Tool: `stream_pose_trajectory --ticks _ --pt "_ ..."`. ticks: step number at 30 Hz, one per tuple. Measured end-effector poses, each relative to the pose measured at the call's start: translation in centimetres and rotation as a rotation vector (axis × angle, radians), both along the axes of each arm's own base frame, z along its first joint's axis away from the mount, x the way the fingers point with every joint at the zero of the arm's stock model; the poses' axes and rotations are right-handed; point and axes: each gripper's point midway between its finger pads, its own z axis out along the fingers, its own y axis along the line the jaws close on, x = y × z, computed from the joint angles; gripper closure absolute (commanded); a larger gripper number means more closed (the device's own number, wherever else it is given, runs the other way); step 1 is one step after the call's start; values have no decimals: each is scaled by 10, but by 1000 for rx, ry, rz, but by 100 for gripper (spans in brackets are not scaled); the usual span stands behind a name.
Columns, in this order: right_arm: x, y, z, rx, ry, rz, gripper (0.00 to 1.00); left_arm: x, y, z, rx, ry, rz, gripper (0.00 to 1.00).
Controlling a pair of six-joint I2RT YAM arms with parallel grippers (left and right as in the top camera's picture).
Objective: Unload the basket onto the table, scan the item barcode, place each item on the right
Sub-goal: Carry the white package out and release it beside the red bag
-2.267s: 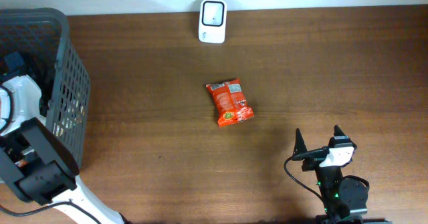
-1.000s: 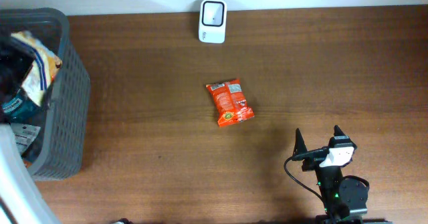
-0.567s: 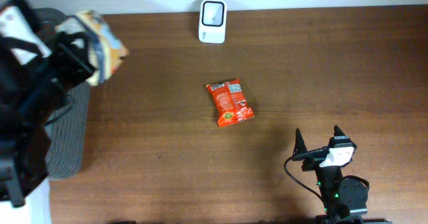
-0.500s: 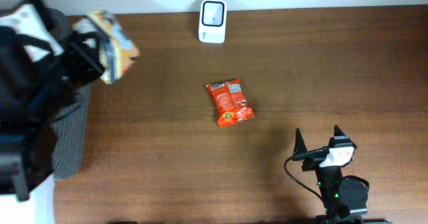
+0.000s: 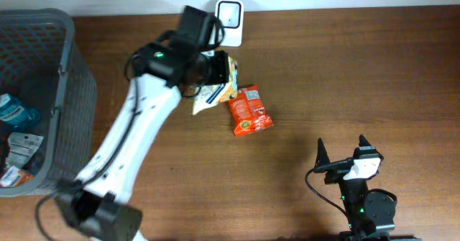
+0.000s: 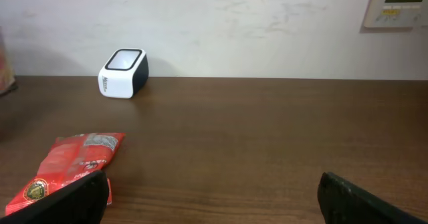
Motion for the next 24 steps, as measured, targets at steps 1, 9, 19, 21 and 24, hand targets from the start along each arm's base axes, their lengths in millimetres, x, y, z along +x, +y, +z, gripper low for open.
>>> stream_pose_trajectory --ticks 1,9,19,21,24 --pt "0 0 0 0 0 0 1 4 1 -13 45 10 6 100" --pt "0 0 0 0 0 0 1 17 1 -75 195 96 17 87" --pt "0 0 0 0 0 0 1 6 -19 -96 238 131 -47 44" --pt "0 0 0 1 0 0 1 4 -19 -95 242 138 -52 44" --pt "0 0 0 0 0 0 1 2 -17 -84 245 142 -49 43"
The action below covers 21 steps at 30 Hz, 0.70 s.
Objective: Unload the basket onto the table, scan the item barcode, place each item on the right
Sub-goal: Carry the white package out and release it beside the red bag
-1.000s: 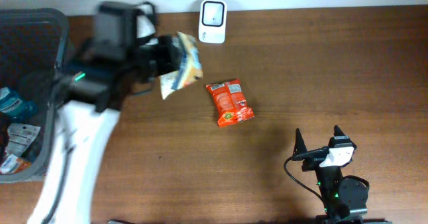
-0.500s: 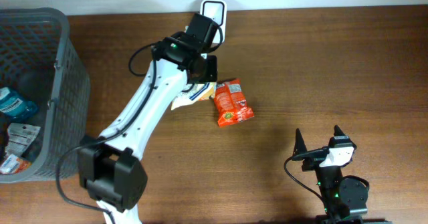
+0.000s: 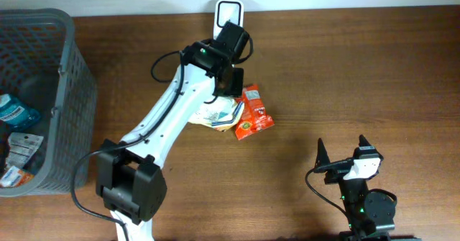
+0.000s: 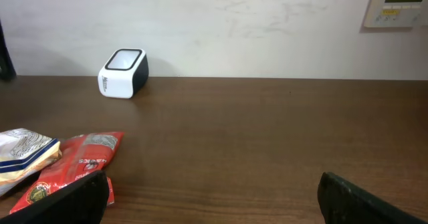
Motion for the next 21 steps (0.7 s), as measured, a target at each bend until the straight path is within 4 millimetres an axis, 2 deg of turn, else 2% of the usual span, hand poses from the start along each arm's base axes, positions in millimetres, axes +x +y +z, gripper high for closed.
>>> stream_pose_trajectory --ticks 3,6,7,8,10,11,14,16,17,21 --pt "0 0 0 1 0 0 1 6 2 30 -20 -35 10 42" --pt "0 0 0 0 0 0 1 9 21 71 -40 -86 49 36" --pt "0 0 0 1 0 0 1 10 32 85 -46 -108 71 26" --pt "0 0 0 0 0 0 1 12 54 111 -54 -157 118 12" --pt "0 0 0 0 0 0 1 11 85 139 -52 -217 184 0" --pt "0 0 0 0 0 0 1 9 99 148 -45 -235 209 1" --pt "0 0 0 0 0 0 1 -1 159 178 -26 -297 344 1" --pt "0 0 0 0 0 0 1 -9 201 190 -10 -317 447 1" --pt "0 0 0 1 0 0 1 -12 213 192 -7 -318 482 1" --pt "0 0 0 0 0 0 1 -27 282 189 11 -292 706 1"
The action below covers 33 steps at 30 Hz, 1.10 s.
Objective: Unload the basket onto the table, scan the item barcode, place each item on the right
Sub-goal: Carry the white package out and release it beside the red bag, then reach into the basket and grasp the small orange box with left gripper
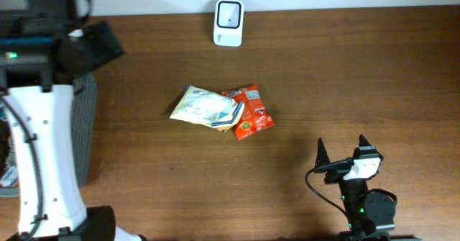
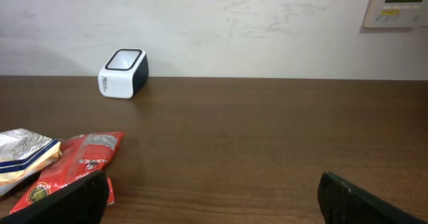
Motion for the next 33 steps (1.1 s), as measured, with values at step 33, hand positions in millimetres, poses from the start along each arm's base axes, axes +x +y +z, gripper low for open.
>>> stream_pose_trajectory --ticks 33 --pt "0 0 0 0 0 0 1 -74 174 -85 -45 143 653 1"
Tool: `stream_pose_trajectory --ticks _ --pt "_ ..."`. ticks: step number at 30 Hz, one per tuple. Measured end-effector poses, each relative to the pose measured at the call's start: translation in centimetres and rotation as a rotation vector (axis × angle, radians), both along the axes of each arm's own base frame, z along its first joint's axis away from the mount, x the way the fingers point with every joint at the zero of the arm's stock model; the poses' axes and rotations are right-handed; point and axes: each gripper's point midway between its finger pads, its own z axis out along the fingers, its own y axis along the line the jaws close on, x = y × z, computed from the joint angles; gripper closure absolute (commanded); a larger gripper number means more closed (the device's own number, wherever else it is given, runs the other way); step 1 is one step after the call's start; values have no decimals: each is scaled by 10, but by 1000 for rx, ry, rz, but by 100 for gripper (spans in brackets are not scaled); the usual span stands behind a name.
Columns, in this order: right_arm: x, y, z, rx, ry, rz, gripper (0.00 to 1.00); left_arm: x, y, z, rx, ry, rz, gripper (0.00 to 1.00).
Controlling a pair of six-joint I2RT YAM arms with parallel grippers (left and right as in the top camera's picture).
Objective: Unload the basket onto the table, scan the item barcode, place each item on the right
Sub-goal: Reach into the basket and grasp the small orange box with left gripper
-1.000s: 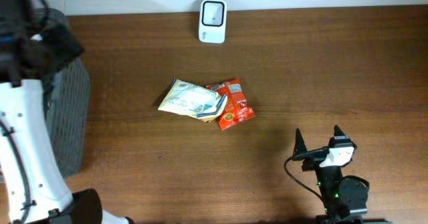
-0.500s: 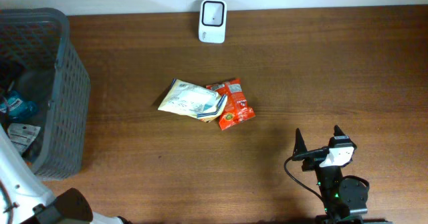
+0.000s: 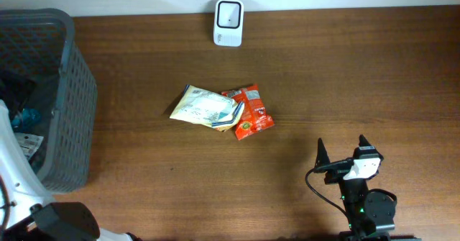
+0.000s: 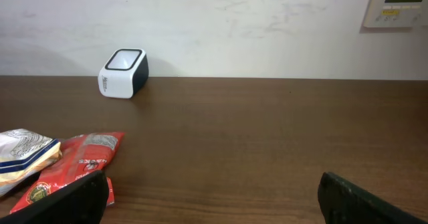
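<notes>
The white barcode scanner stands at the table's back edge. A yellow-white snack packet lies mid-table, its right end overlapping a red snack packet. No gripper touches either packet. My left arm rises at the far left, and its dark head is down in the grey basket; its jaws are hidden. My right gripper rests open near the front right, with only bare table between its fingers.
The basket holds more items, among them a blue-labelled one and a pale packet. A wall panel hangs at the right wrist view's top right. The wall runs along the table's back edge behind the scanner.
My left arm has moved from above the basket's back left corner to the far left edge, its head now lowered into the basket. Both packets and the right arm stayed put.
My left gripper first held the yellow-white packet up close to the scanner. Then it was low over the table with the packet beside the red one. After that the packet lay free and the arm was over the basket, where its head now sits.
</notes>
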Motion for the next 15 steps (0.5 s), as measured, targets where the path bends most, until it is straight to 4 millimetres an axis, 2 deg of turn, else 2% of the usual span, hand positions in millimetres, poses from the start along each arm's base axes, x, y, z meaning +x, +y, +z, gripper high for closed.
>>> stream_pose_trajectory --ticks 6,12,15 --pt "0 0 0 0 0 0 1 4 5 -18 16 32 -40 1" --pt "0 0 0 0 0 0 2 -6 19 -25 95 108 -16 1" --pt "0 0 0 0 0 0 1 -9 25 -36 129 138 -2 1"
